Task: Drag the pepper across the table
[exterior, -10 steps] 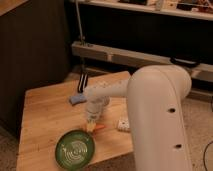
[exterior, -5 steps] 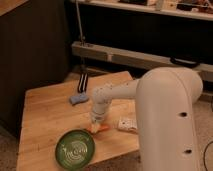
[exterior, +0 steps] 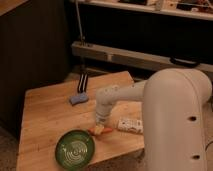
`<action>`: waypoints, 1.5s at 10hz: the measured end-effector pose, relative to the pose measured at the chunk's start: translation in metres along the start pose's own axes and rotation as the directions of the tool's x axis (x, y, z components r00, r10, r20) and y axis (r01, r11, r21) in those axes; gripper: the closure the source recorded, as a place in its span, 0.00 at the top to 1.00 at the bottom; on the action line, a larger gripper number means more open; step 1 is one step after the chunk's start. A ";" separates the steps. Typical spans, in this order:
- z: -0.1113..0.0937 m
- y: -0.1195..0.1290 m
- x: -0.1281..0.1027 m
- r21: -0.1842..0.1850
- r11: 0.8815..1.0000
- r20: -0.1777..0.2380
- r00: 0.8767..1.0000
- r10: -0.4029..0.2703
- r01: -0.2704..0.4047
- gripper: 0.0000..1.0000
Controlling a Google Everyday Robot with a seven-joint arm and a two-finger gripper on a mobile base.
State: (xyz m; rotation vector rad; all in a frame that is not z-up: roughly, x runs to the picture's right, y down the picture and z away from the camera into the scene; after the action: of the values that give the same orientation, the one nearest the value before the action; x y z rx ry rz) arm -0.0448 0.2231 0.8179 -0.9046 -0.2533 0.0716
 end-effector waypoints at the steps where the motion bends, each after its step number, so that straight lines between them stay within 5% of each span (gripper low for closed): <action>1: -0.001 0.002 0.005 0.001 1.000 -0.002 1.000 0.006 -0.006 0.27; 6: -0.007 0.007 0.025 0.014 1.000 -0.015 0.999 0.028 -0.028 0.27; 10: -0.012 0.011 0.044 0.021 0.999 -0.031 0.999 0.038 -0.038 0.07; 15: -0.015 0.026 0.076 0.024 0.997 -0.041 0.997 0.069 -0.068 0.07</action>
State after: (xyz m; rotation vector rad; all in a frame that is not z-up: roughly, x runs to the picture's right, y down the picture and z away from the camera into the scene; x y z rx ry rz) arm 0.0332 0.2401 0.8031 -0.8914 -0.1822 0.1189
